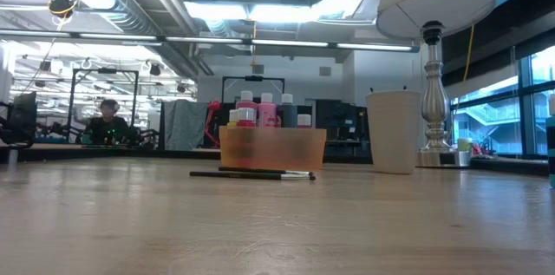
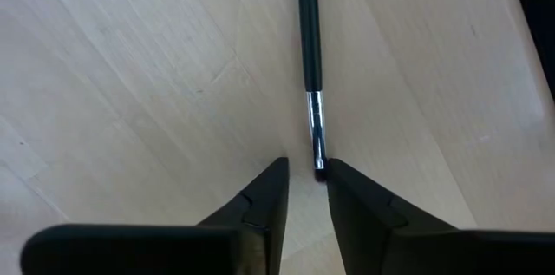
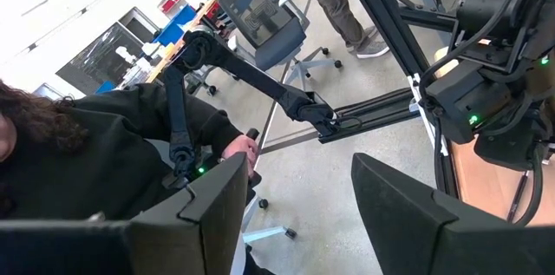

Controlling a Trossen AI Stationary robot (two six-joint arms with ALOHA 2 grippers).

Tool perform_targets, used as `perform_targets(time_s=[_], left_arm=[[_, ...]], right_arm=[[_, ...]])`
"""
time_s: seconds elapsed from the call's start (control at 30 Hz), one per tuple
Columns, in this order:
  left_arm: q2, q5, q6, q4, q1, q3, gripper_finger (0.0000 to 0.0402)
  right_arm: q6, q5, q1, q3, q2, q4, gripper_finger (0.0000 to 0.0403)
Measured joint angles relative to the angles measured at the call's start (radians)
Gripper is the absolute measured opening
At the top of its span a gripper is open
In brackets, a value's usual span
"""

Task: Pick & Place Paint Supplies
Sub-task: Put the black paint brush into the light brown cup

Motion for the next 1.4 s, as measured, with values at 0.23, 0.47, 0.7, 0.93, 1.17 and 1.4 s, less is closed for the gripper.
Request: perform_targets(time_s=[0.23,0.47,0.7,0.93,1.17,1.4], left_arm=[[-0.007,0.038,-0.009,0.073,0.002,-0.051,0.0057],[-0.008,0.007,-0.003,0.078,0.004,-0.056,0.0021],[-0.008,0.016,0.033,0.078,0.011,-0.056,0.0003],[-0.008,0.024,0.036,0.081,0.013,-0.057,0.0002],[-0.04,0.016,0.012,0.097,0.012,-0.062,0.0001],[-0.069,0.008,-0.016,0.099,0.007,-0.064,0.0001]], right_arm=[[0.004,0.0,0.0,0.0,0.0,0.0,0.0212],[0.011,0.0,-0.002,0.0,0.0,0.0,0.0212],[0.011,0.0,-0.005,0.0,0.0,0.0,0.0212],[0.011,0.0,-0.007,0.0,0.0,0.0,0.0212],[0.011,0.0,-0.01,0.0,0.0,0.0,0.0212],[0.011,0.0,-0.017,0.0,0.0,0.0,0.0212]])
